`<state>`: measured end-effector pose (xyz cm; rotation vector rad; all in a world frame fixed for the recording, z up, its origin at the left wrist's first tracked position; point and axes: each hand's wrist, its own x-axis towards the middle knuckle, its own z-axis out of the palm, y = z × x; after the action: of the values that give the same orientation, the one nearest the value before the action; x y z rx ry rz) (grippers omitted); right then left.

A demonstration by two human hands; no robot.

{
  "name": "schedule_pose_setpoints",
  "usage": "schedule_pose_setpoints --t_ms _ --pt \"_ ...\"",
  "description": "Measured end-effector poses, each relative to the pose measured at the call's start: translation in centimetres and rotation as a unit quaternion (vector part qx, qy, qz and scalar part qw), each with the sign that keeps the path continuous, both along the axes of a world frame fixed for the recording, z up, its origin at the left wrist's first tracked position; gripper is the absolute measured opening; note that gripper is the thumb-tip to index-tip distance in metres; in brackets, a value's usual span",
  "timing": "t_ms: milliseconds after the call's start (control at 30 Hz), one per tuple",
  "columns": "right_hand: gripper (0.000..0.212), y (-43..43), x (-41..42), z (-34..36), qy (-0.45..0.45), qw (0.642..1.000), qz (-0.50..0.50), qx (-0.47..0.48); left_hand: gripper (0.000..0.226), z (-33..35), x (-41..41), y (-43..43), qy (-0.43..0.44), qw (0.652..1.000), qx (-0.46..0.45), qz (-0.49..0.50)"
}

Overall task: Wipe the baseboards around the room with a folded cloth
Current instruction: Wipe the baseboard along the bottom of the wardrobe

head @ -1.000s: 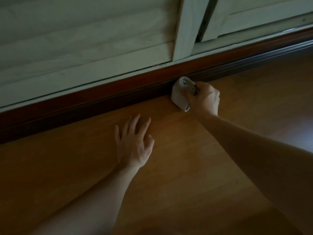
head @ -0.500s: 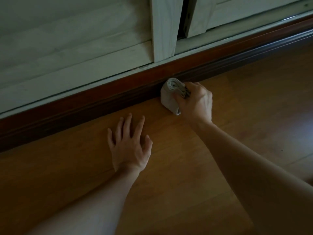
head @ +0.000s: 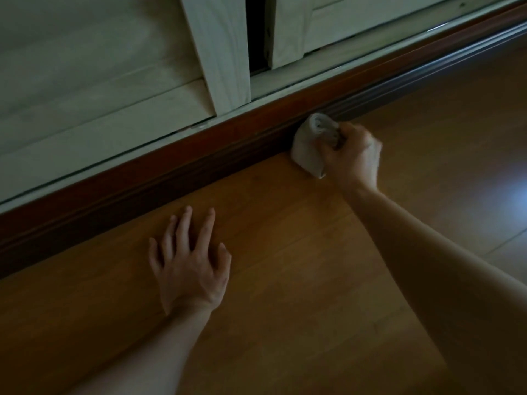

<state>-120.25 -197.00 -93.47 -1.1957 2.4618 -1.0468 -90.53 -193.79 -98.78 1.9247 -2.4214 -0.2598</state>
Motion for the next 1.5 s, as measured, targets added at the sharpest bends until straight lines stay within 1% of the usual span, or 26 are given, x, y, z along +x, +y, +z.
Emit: schedule_pose_setpoints --t_ms 33,100,267,367,500,667,733,833,1000,1100,1233,1367,1500 --pt "0.027 0.0 -0.9 -0.1 -0.006 1.0 -0.025 -0.002 0.063 0.0 -0.1 0.0 -0.001 1.0 0.002 0.001" --pt "0.027 -0.3 -1.1 -0.3 -0.009 0.999 -0.042 -0.007 0.063 0.0 -0.1 0.0 -0.001 1.0 0.005 0.004" --pt "0.025 -0.2 -1.8 -0.4 -0.003 1.0 -0.024 -0.005 0.063 0.0 0.0 0.1 -0.001 1.0 -0.003 0.005" --pt "0.027 -0.2 -3.6 -0.3 -0.014 0.997 -0.076 -0.01 0.063 -0.2 -0.1 0.0 -0.002 1.0 -0.01 0.005" --pt "0.025 -0.2 -4.6 -0.1 0.008 0.999 -0.051 0.009 0.063 -0.3 0.0 0.0 -0.009 1.0 -0.01 0.002" --pt "0.028 -0.3 -5.7 0.2 -0.017 0.99 -0.139 0.011 0.063 -0.3 -0.1 0.0 -0.004 1.0 -0.005 0.005" --pt "0.03 -0.4 -4.1 0.0 -0.016 0.993 -0.117 0.009 0.063 -0.3 0.0 -0.1 -0.005 1.0 -0.006 0.004" --pt "0.025 -0.2 -2.3 -0.4 -0.006 0.998 -0.059 0.004 0.063 -0.4 0.0 0.0 -0.004 1.0 -0.01 0.004" --pt "0.027 -0.3 -1.4 -0.9 0.001 0.997 -0.074 -0.012 0.063 -0.5 0.1 0.0 -0.005 1.0 -0.01 0.002" --pt "0.024 -0.2 -0.1 -1.1 -0.003 0.999 -0.047 -0.009 0.063 -0.5 0.1 0.0 -0.006 1.0 -0.013 0.001" --pt "0.024 -0.2 0.6 -1.4 -0.014 0.998 -0.065 -0.018 0.062 -0.6 0.2 -0.1 0.005 1.0 -0.019 -0.002" --pt "0.023 0.0 4.5 -1.1 -0.027 0.999 0.006 -0.029 0.063 -0.6 0.1 0.0 0.001 1.0 -0.021 -0.005" --pt "0.024 0.1 8.0 -0.5 0.001 0.997 0.069 -0.025 0.062 -0.4 0.3 -0.1 -0.011 1.0 -0.02 -0.007"
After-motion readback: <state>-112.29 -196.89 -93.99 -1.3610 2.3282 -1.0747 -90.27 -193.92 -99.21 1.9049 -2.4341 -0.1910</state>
